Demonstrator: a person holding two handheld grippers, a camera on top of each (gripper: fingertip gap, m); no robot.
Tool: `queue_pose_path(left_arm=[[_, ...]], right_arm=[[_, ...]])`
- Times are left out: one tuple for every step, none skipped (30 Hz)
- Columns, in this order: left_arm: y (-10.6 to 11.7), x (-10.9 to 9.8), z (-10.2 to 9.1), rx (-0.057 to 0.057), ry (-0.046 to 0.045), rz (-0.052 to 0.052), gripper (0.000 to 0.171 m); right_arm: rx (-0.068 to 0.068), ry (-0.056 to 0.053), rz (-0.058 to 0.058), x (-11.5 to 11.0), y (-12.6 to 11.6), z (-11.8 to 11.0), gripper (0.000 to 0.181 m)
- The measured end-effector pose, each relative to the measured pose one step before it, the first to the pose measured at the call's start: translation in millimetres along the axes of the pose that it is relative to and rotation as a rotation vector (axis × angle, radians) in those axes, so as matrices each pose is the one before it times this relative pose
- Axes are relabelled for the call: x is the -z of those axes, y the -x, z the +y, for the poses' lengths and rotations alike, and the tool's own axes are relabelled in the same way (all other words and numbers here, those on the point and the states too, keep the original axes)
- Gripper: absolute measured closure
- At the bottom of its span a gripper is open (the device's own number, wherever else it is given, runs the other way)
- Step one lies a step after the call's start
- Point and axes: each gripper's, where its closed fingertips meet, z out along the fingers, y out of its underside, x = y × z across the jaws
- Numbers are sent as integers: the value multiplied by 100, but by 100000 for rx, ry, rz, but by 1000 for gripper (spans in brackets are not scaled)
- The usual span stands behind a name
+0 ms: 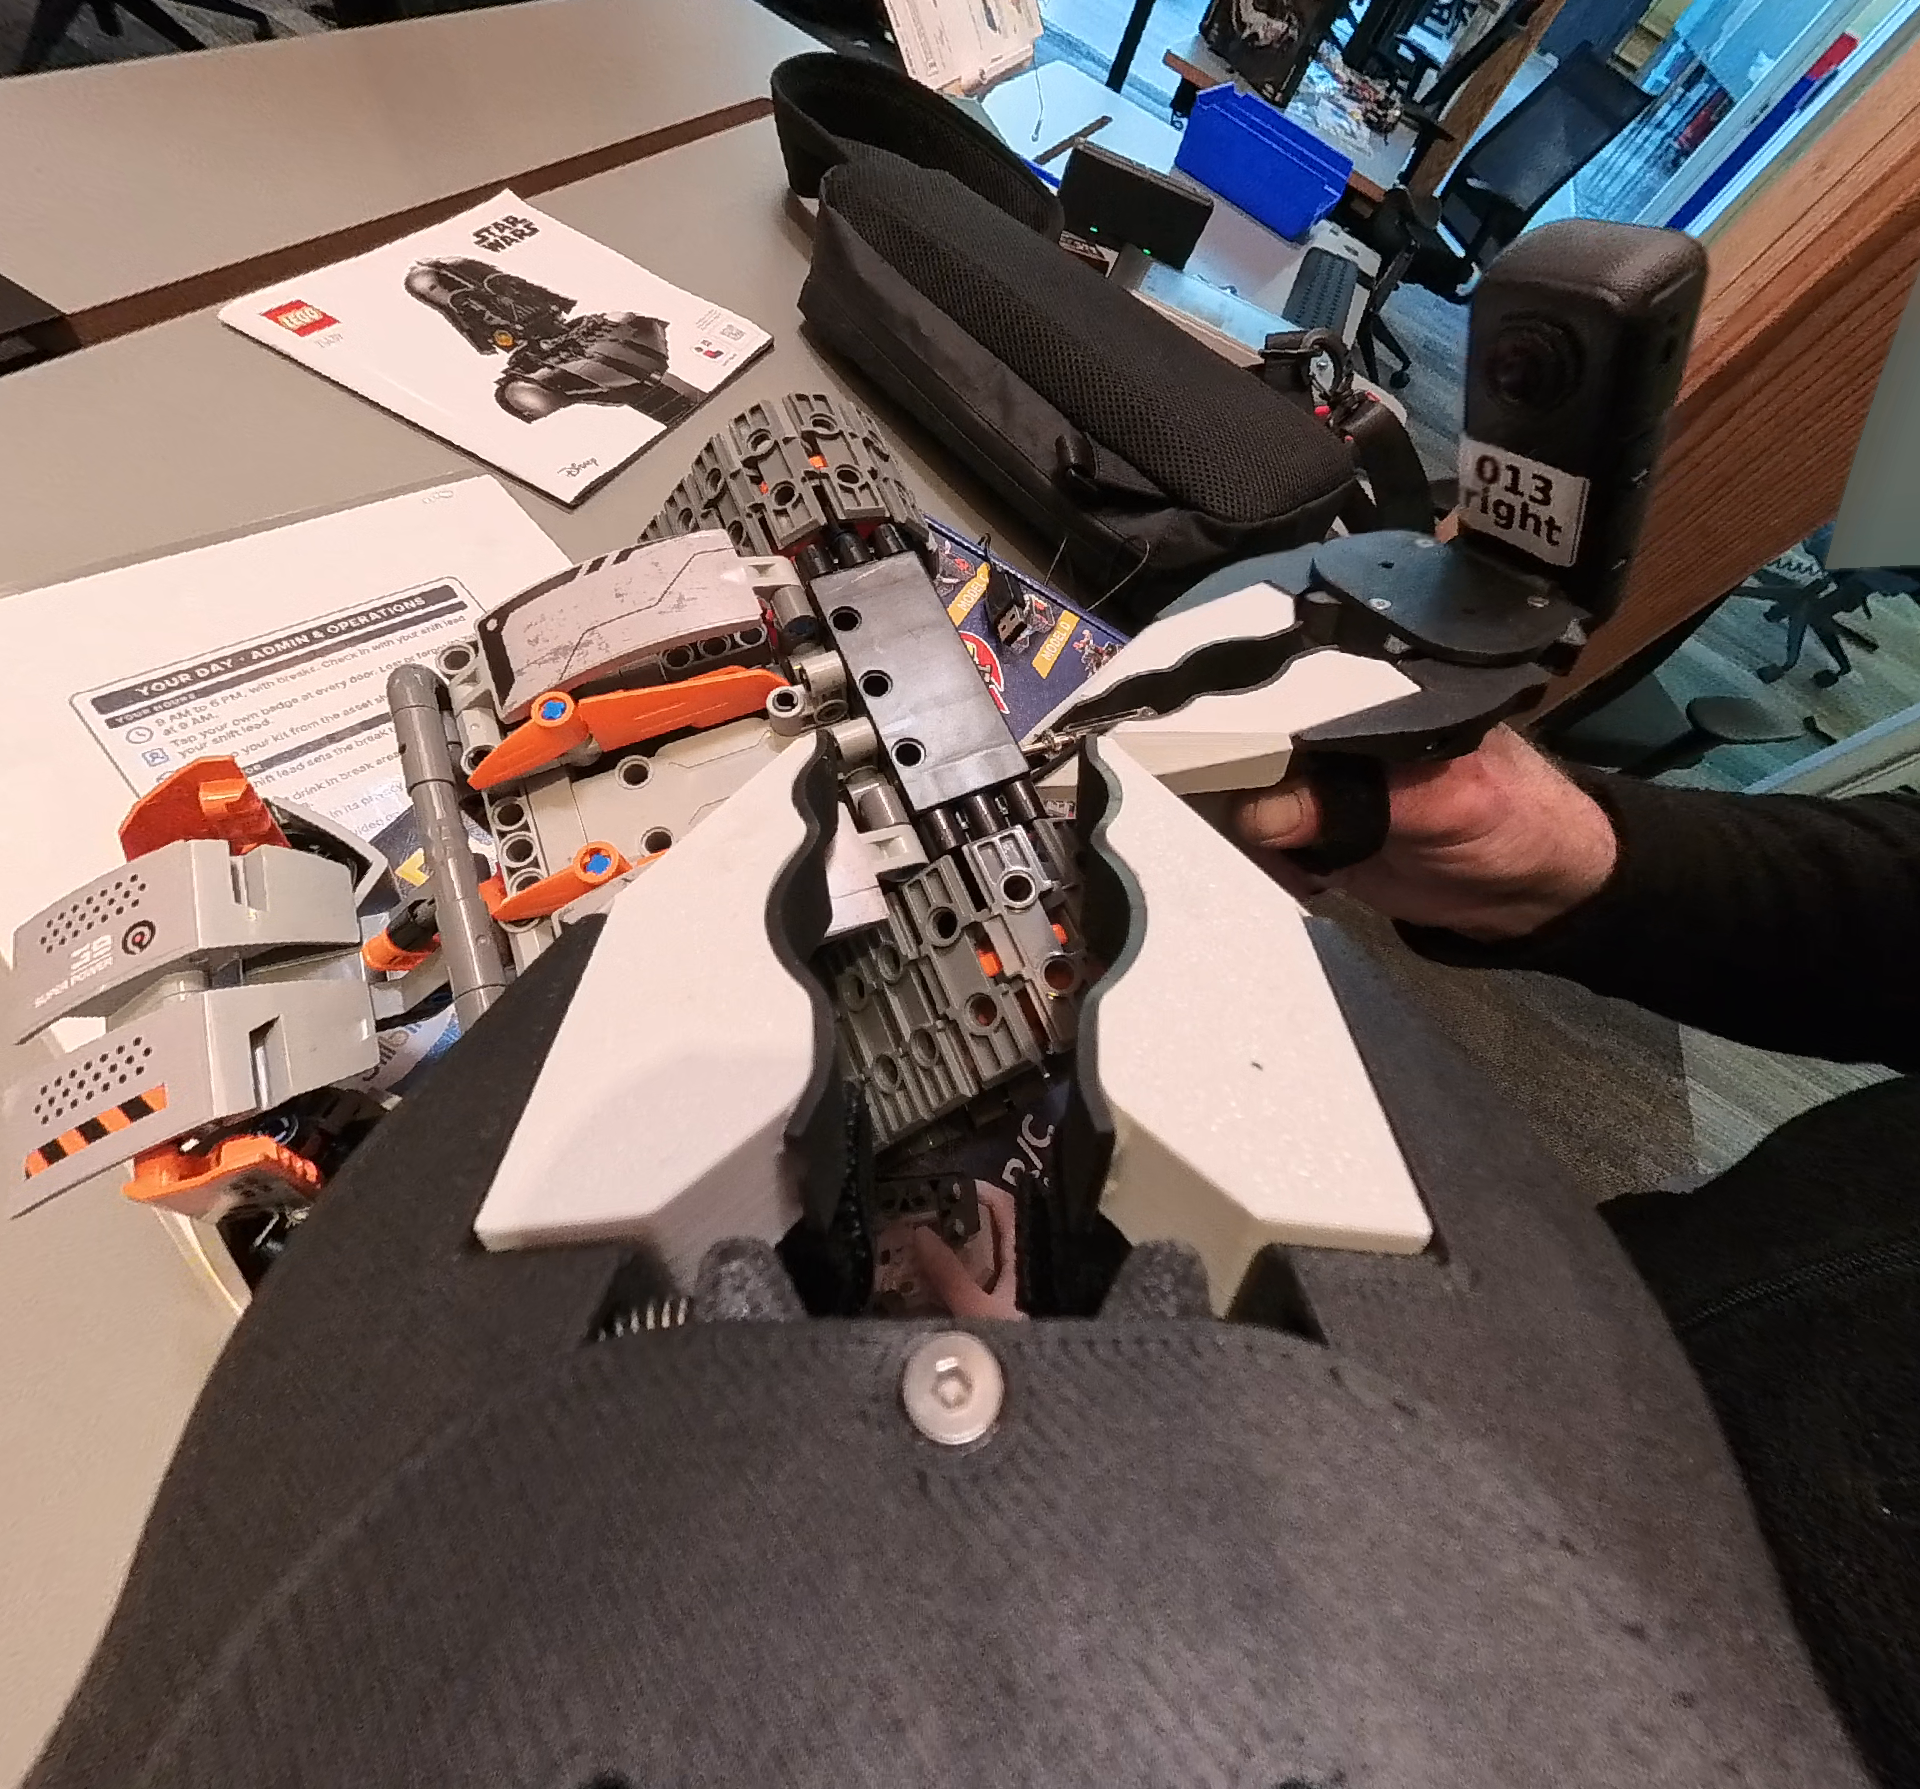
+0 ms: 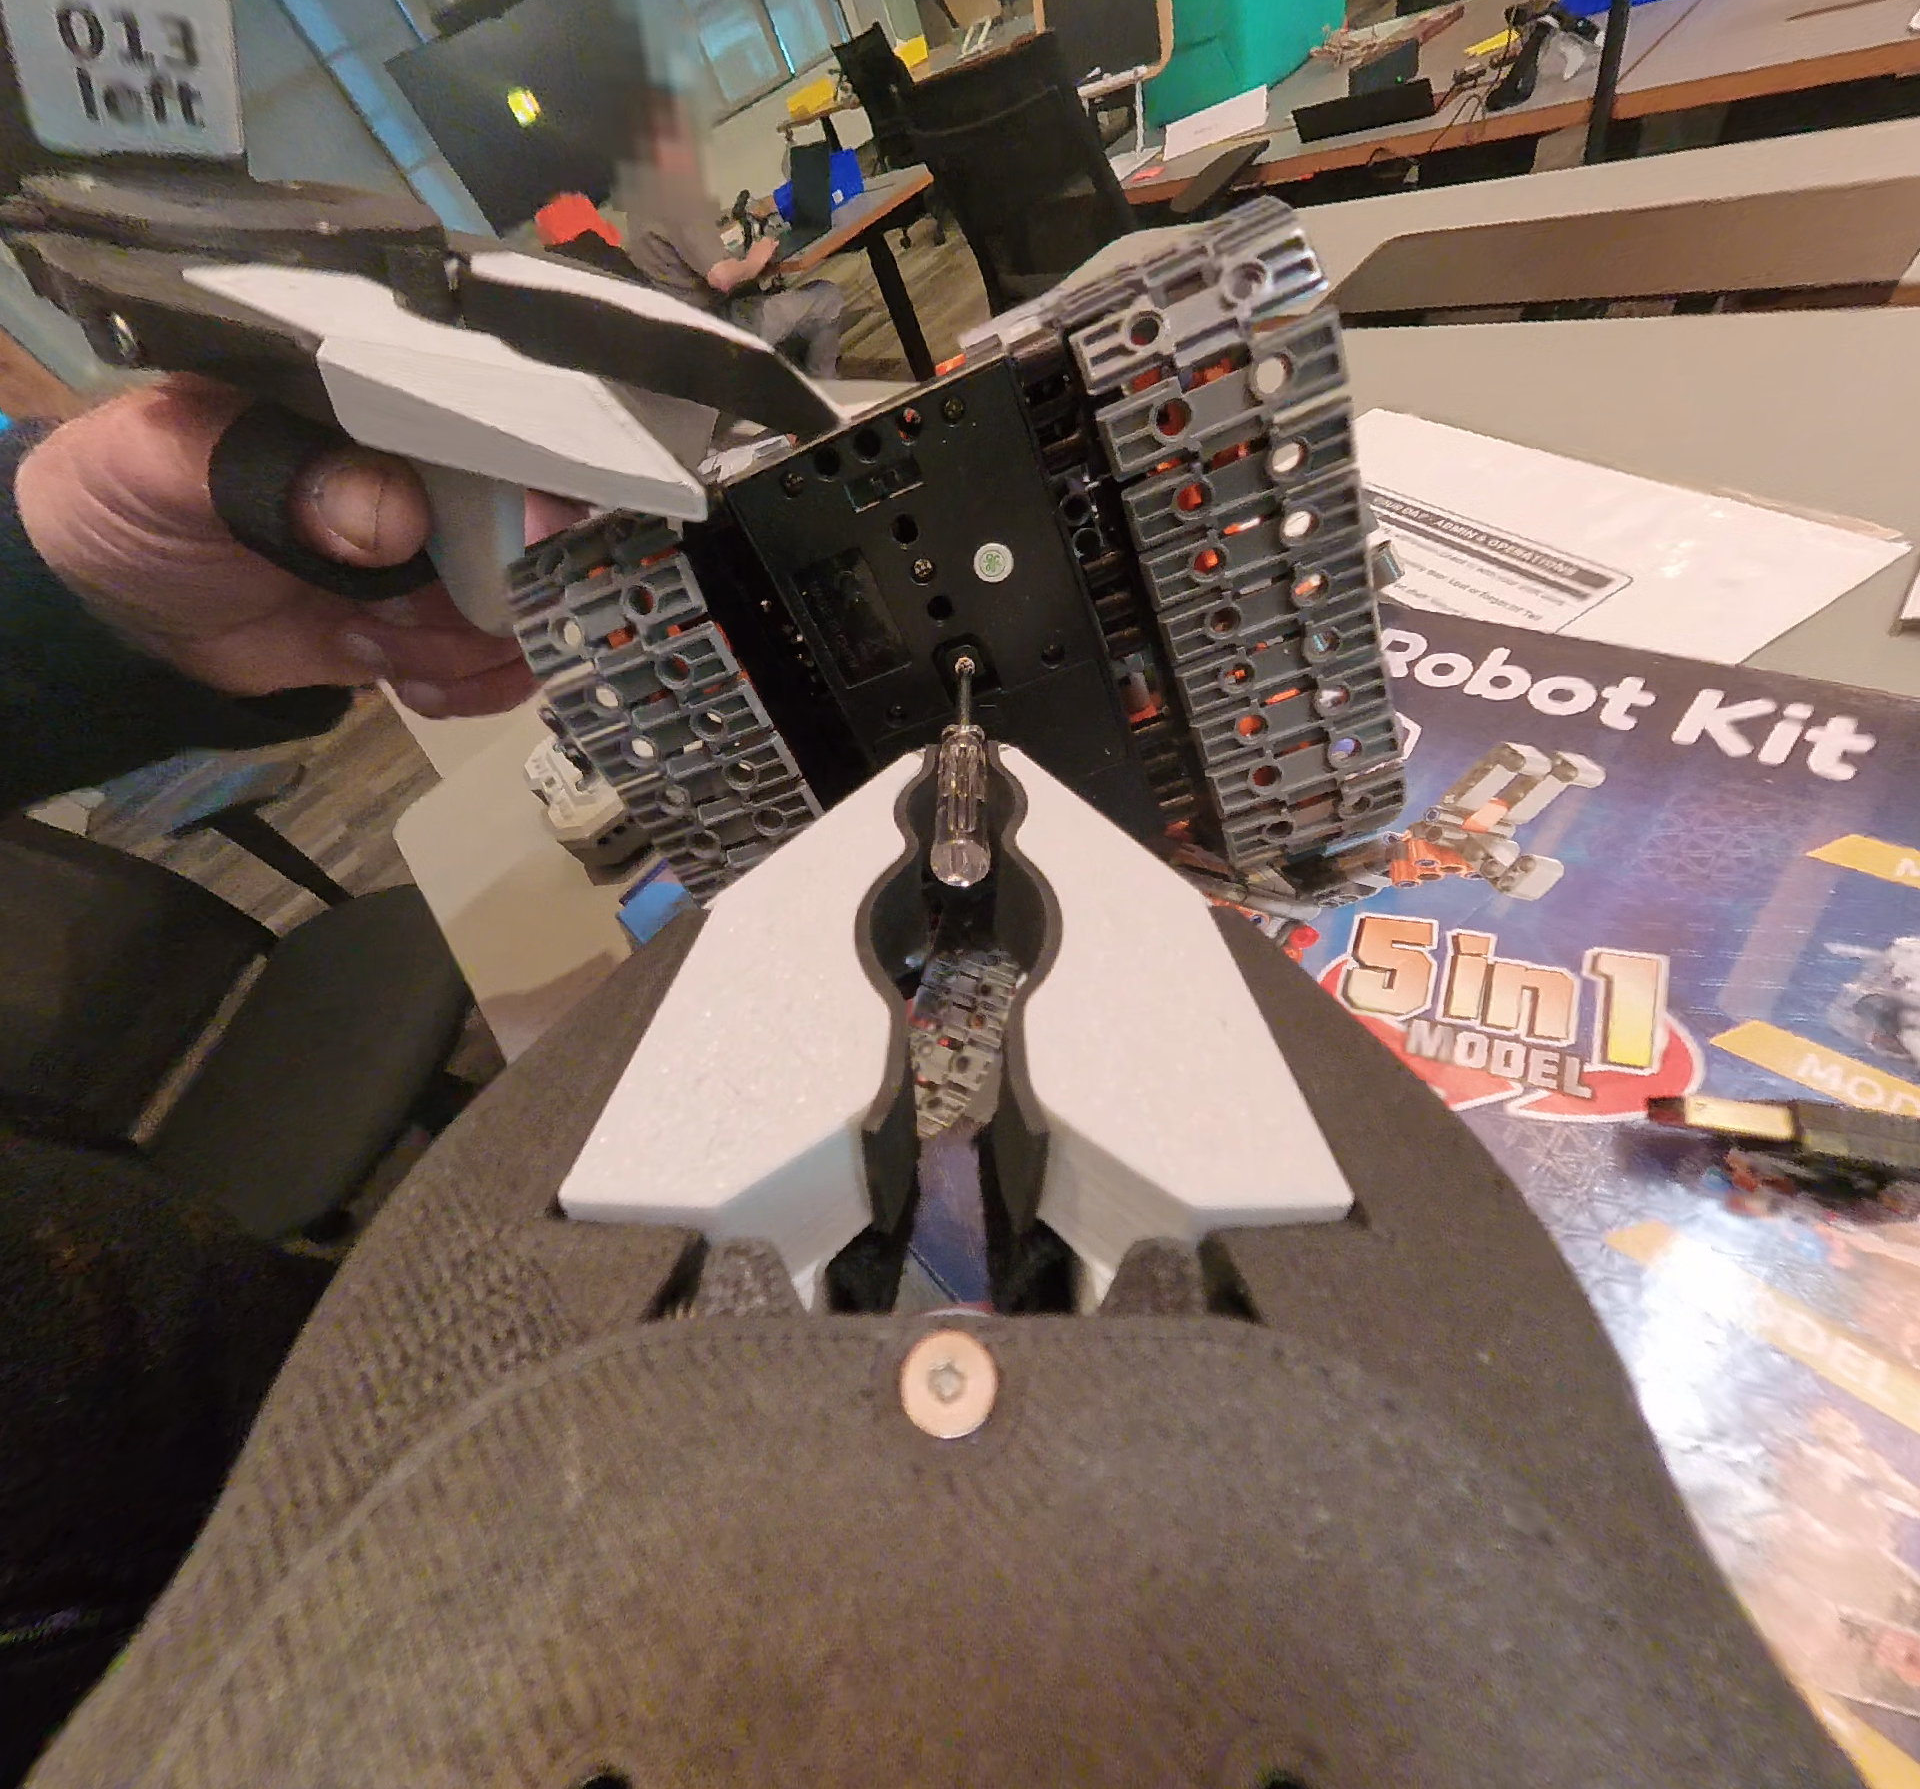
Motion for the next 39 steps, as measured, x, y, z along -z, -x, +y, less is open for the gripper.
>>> queue_pose_path(left_arm=[[22, 19, -4, 89, -21, 6, 129], [23, 1, 8, 76, -42, 24, 129], [24, 1, 6, -23, 27, 16, 129], [2, 24, 5, 38, 44, 179, 128], [-2, -1, 15, -18, 49, 45, 129], [-5, -3, 24, -127, 66, -31, 129], [25, 12, -7, 82, 21, -151, 128], [77, 33, 17, -202, 371, -391, 128], [44, 50, 44, -545, 695, -144, 129], [-26, 59, 30, -400, 430, 99, 129], [-94, 26, 13, -421, -34, -153, 129], [9, 29, -16, -141, -478, -668, 129], [48, 36, -16, 585, -598, -52, 129], [52, 50, -33, 904, -705, 476, 129], [7, 26, -10, 187, -396, 398, 129], [-27, -4, 20, -199, -104, 91, 129], [-18, -17, 8, -224, 51, 27, 129], [4, -6, -9, 58, 31, 127, 129], [-2, -9, -13, 242, -79, 125, 129], [-4, -10, -2, 69, -78, 14, 129], [-15, -12, 5, 42, -72, -46, 129], [-23, -20, 4, 74, -55, -35, 129], [3, -10, -3, 1, 25, 13, 129], [-1, -7, 4, -4, 107, 103, 129], [4, -2, -3, -61, 153, 137, 129], [-3, -14, 3, -43, 199, 57, 129], [-10, -9, 6, -197, 211, -50, 129], [-5, -11, 2, -247, 183, -63, 129], [3, 6, -3, -3, 69, 19, 129], [2, -9, 0, 77, -34, 28, 129], [-7, 1, 0, -31, -64, -55, 128], [-1, 14, -5, -23, -57, -94, 128], [-11, 1, 3, 48, -124, -19, 128], [-3, 12, -3, 132, -252, 55, 128], [10, 4, -16, 158, -253, 132, 129], [-1, -8, -12, 63, -100, 149, 129], [0, -8, -16, -24, 30, 86, 128], [-9, -2, -5, -39, -64, 25, 128], [-9, 1, 2, 85, -205, 3, 128]], right_arm=[[4840, 1356, 919, -33, 58, 24, 177], [6423, 1734, 1382, -30, -15, 24, 177], [8908, 2552, 1689, -28, -36, 33, 177], [13999, 2507, 2634, 19, -18, -103, 177], [19163, 3312, 3858, 20, -73, -52, 177], [24146, 3865, 5288, 11, -108, -72, 178], [29440, 4092, 6645, -15, -128, -104, 178], [29431, 3507, 5380, -72, -60, -58, 177], [17841, -191, 1101, -29, 8, -161, 177], [6650, -1931, -2548, 63, -91, -7, 177], [4956, -2799, -3299, 221, -157, 113, 177], [2280, -4107, -1717, 468, -461, 25, 177], [-6381, -1415, 2487, 590, -1344, 378, 177], [-13249, -525, 1145, 557, -1315, 477, 177], [-14380, -1098, -1097, 436, -775, 344, 177], [-9855, 1630, -127, 261, -391, 660, 177], [-5868, 1526, 1354, 143, -159, 653, 177], [-8416, 206, -1750, -9, 441, 428, 177], [-12486, -1224, -5499, -174, 973, 172, 177], [-13905, -2375, -5681, -232, 993, 43, 177], [-12930, -3473, -5006, -275, 891, -44, 177], [-10038, -1810, -2903, -333, 573, 253, 177], [-5173, -1334, 527, -224, 102, 301, 177], [-3051, -812, 1297, -156, -56, 243, 177], [-1794, -1025, -1694, -137, 359, 32, 177], [-934, -1254, -947, -127, 220, -142, 177], [145, -204, 583, -156, -57, -98, 178], [1475, 1316, -20, -233, -41, 62, 177], [1576, 2190, 63, -250, -129, 185, 177], [984, 1475, -748, -161, -62, 106, 177], [349, 598, -2089, -55, 112, 29, 177], [104, 753, -633, 57, -65, 105, 177], [-436, 1067, 683, 138, -255, 205, 177], [-1008, -586, 366, 231, -176, 53, 177], [-1282, -330, 486, 261, -193, 138, 177], [-1005, 1960, 2639, 232, -539, 500, 177], [43, 2346, 3682, 230, -724, 623, 177], [493, 1547, 4285, 210, -815, 567, 177], [771, 1240, 4951, 159, -905, 544, 177]])
